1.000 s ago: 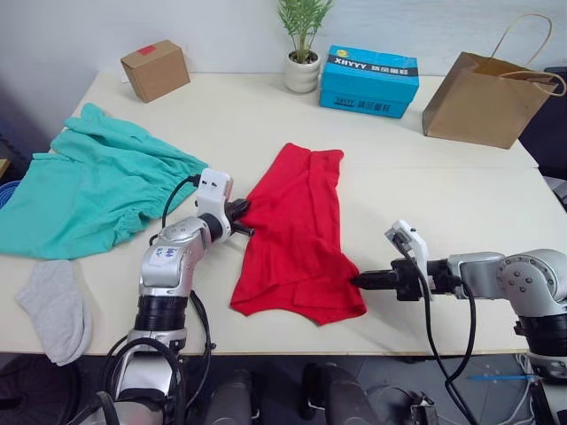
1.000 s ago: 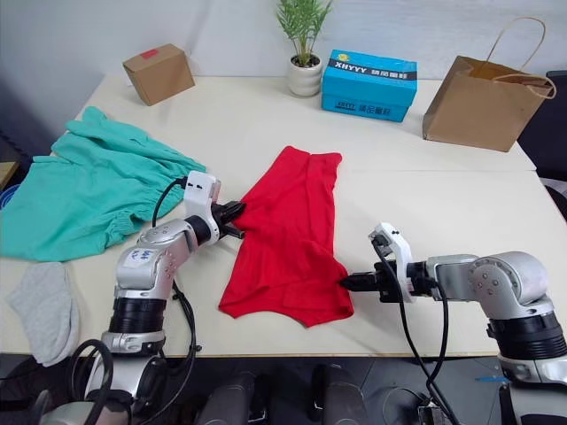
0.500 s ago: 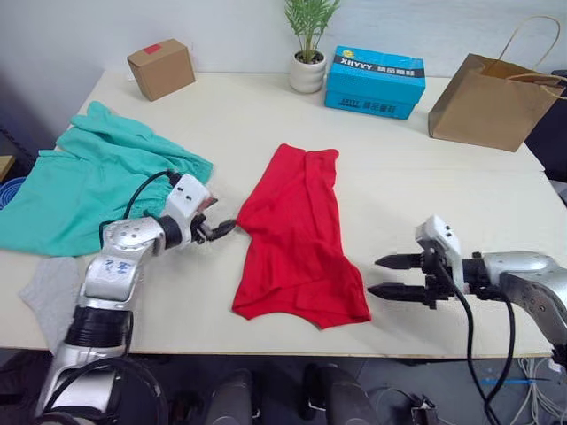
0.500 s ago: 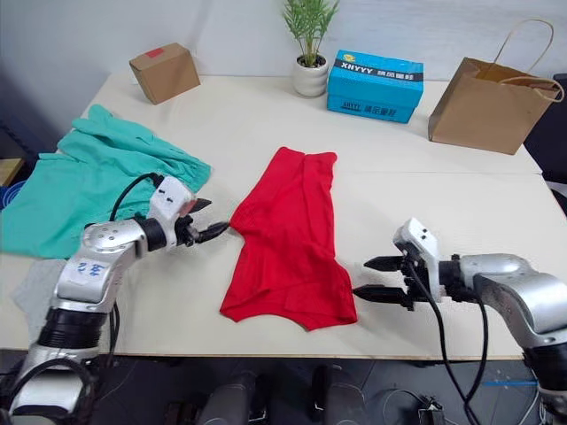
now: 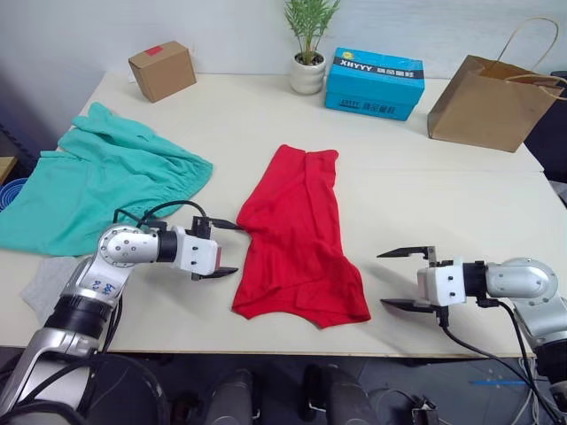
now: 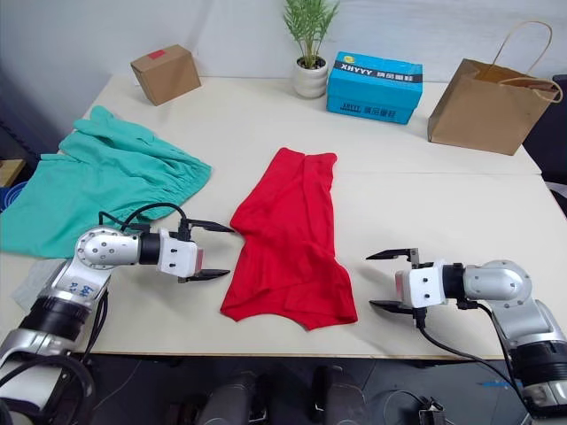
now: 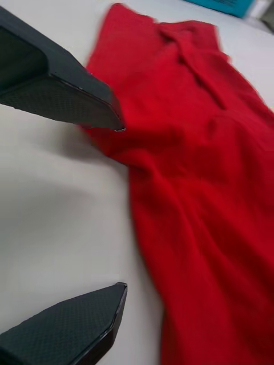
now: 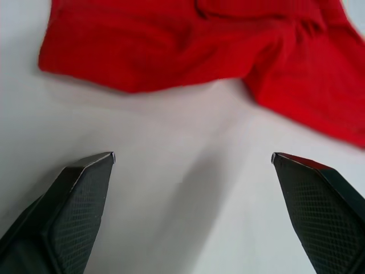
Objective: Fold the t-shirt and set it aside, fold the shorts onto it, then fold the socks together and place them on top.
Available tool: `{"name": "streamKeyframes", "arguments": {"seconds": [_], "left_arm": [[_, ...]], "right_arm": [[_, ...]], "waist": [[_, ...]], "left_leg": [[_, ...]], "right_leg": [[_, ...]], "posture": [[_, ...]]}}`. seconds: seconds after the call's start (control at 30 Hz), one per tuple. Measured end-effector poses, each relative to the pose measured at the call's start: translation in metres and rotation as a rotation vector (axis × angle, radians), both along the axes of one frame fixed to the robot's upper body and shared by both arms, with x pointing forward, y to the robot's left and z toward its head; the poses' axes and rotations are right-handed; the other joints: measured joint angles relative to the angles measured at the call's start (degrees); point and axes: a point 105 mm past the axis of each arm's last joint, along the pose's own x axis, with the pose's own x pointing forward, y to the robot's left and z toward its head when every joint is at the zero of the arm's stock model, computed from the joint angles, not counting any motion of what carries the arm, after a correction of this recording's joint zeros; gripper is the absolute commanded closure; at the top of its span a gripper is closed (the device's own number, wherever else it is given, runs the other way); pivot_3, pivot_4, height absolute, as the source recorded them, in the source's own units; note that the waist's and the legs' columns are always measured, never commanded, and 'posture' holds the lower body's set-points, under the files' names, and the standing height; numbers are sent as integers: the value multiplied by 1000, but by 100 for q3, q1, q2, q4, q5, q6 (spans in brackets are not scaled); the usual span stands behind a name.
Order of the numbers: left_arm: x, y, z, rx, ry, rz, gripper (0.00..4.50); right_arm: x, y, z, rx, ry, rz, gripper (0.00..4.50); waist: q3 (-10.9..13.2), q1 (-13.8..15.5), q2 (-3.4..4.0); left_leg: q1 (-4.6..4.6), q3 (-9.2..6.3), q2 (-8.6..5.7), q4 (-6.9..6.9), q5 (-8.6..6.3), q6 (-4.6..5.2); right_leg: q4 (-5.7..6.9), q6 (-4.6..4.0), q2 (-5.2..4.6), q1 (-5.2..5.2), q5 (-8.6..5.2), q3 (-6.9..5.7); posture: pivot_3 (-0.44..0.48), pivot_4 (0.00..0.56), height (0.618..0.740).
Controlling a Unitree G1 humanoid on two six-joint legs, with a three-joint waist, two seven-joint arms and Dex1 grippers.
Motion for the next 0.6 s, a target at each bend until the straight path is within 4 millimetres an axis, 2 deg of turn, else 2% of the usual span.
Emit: {"name": "streamKeyframes", "arguments": {"seconds": [0.1, 0.17, 0.33, 0.47, 0.6], "left_arm": [[0, -19, -3, 1, -18, -98, 28], [-1, -25, -5, 9, -25, -150, 28], [-8, -36, -9, 25, -7, -261, 28], [-16, -41, -13, 38, 18, -332, 28], [-22, -46, -17, 21, 66, -367, 28]], "right_arm": [[0, 19, -1, 19, -64, 77, 0], [-2, 24, -1, 17, -96, 115, 0], [-13, 34, -5, 22, -151, 217, 0], [-17, 37, -3, 44, -191, 243, 0], [-22, 41, -9, 54, -173, 263, 0]], "waist": [[0, -8, 0], [-1, 3, 1], [-1, 13, 2], [-1, 5, 2], [-2, -8, 4]], "left_leg": [[15, 1, -1, -2, -1, 1], [16, 1, -1, -2, -2, 3], [18, 1, -2, 1, -3, 4], [22, 1, -1, 2, -3, 4], [24, 1, -1, 1, -3, 5]], "right_leg": [[0, 0, -1, 15, 0, 4], [-1, 0, -2, 15, 0, 4], [0, 0, -2, 19, 0, 4], [0, 0, -2, 21, 0, 4], [0, 0, -2, 23, 0, 4]], "posture": [[0, 150, 740], [0, 150, 740], [0, 150, 740], [0, 150, 740], [0, 150, 740]]}}
